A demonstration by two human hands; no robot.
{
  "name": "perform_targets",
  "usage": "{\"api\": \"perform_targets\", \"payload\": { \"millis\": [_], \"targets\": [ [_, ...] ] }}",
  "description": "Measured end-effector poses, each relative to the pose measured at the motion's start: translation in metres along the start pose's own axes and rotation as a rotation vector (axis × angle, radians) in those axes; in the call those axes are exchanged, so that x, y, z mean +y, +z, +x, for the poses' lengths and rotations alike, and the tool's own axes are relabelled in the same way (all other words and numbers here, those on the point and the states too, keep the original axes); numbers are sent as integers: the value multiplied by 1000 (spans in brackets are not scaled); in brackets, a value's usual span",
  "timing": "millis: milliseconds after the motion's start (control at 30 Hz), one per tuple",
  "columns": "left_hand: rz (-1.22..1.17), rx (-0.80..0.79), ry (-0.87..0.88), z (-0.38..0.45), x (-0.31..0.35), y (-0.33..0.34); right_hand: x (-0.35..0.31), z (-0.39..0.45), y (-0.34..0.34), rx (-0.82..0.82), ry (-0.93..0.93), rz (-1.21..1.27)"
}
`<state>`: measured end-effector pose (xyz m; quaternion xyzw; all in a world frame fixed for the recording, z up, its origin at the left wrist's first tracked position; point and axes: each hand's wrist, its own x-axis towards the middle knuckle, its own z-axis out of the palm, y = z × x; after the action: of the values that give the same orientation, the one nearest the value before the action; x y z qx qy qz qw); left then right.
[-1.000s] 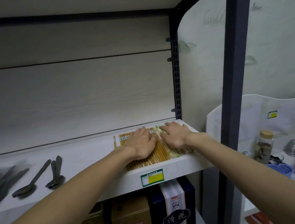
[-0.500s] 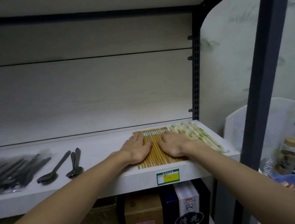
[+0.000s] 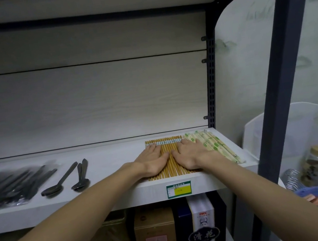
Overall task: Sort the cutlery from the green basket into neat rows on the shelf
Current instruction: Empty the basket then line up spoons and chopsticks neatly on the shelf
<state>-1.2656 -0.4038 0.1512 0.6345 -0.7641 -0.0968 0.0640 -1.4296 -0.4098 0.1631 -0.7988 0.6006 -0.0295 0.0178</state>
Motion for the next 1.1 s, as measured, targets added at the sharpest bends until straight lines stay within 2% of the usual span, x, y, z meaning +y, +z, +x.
{"api": "perform_targets", "payload": {
  "millis": [233,433,700,767,867,967,1100],
  "targets": [
    [-25,5,-16,0,-1,-1,-2,-3,1,29,2,16],
    [-46,99,-35,-16,-17,-25,-26,5,-8,212,-60,-34],
    [56,433,-242,-69,-108,-76,-132,0,-11,296,-266,255],
    [95,418,-326,-85,-134,-90,-158,-4,-12,279,-261,296],
    [152,291,-409,-109,-166,-102,-194,-6,-15,206,-213,364],
    [208,228,-414,-128,-188,-100,-222,-7,-12,155,-137,392],
    [254,241,-357,-143,-199,-93,-252,-13,-9,170,-33,373]
  ]
}}
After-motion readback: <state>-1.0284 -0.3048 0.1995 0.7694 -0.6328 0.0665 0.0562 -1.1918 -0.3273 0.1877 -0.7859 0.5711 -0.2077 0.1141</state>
